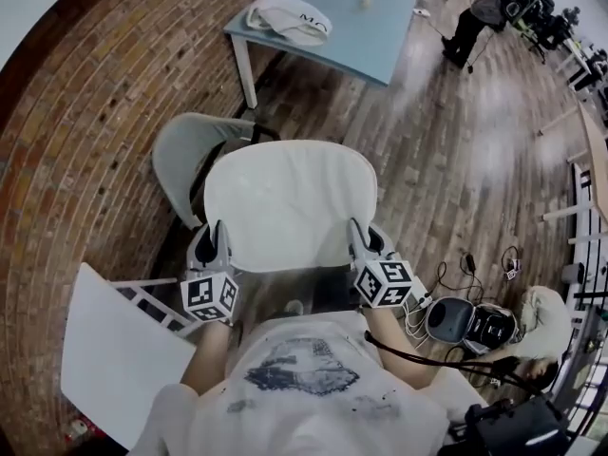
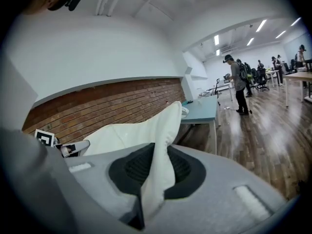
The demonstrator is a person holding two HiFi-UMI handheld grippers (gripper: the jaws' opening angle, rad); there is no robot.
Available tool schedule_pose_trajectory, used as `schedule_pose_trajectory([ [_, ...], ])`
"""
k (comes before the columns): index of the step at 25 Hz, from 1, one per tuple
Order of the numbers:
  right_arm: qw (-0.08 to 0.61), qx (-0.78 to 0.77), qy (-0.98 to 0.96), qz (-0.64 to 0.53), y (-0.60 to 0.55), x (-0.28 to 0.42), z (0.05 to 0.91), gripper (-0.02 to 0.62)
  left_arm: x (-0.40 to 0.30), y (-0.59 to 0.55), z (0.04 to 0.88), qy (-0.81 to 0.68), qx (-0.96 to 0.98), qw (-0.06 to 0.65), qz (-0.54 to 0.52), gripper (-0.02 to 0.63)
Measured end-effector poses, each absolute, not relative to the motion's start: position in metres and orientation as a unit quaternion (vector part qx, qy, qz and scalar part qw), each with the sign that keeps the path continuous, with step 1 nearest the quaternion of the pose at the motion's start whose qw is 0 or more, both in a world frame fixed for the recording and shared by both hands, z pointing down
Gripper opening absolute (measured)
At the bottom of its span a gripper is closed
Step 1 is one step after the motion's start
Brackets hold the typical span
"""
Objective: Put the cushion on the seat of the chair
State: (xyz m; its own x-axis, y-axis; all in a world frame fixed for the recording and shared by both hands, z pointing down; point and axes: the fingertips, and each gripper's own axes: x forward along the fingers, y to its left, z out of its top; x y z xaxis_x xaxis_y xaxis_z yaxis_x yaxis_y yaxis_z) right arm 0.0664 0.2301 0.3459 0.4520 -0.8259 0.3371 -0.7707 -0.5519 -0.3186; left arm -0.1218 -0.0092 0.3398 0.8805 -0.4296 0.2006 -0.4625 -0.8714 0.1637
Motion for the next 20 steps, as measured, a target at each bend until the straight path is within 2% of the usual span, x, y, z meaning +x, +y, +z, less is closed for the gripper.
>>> schedule_pose_trajectory([
  [14,-0.025,-0.686,0.674,-0.273,0.036,0.191,0.367,0.046,-0.089,-0.08,0.358,-0.477,0.863,0.139,0.088,0.045],
  [20,-0.066,-0.611,0.738,-0.279,-0.034,0.221,0.382,0.046,-0.078,-0.083,0.379,-0.563,0.805,0.167,0.087,0.044],
])
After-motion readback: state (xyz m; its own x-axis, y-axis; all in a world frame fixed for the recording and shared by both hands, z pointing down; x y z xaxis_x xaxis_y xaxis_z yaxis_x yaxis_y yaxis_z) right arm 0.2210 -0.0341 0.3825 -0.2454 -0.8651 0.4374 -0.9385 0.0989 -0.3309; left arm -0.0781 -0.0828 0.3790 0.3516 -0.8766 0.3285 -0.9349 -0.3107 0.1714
